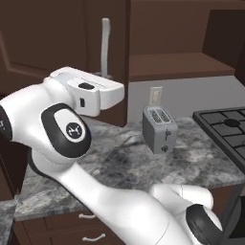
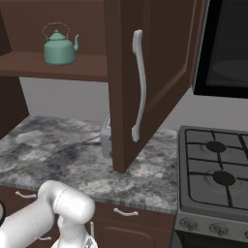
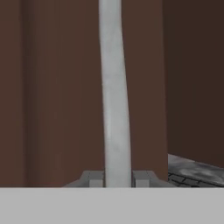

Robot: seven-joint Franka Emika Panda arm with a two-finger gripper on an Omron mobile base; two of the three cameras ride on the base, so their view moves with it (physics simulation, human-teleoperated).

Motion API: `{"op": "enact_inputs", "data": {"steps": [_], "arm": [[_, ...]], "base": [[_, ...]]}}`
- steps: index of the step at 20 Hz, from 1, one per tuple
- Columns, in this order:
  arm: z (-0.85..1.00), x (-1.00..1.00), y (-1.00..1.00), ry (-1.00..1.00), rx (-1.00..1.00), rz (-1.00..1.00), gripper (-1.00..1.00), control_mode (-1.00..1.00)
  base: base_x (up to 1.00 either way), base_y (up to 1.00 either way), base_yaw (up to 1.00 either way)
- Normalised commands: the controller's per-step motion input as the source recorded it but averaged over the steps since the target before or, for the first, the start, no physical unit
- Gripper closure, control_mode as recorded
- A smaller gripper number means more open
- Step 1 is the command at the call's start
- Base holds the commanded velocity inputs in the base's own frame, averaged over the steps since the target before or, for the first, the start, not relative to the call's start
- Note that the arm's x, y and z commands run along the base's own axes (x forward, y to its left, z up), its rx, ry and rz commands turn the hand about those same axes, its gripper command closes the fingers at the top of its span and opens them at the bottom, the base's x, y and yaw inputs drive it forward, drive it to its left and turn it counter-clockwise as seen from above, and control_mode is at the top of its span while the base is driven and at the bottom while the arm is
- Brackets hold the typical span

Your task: Open the cabinet, pick the kettle from the cabinet, and place it in the sink.

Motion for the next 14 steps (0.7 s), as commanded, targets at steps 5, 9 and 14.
{"op": "enact_inputs", "data": {"steps": [5,9,14], "arm": [[-0.07,-0.29,0.45,0.0,0.0,-0.06,1.0,-1.0],[-0.1,-0.27,0.45,0.0,0.0,-0.05,1.0,-1.0],[-0.12,-0.19,0.29,0.0,0.0,-0.02,-1.0,-1.0]], "base": [[0.0,0.0,0.0],[0.0,0.0,0.0],[0.0,0.0,0.0]]}}
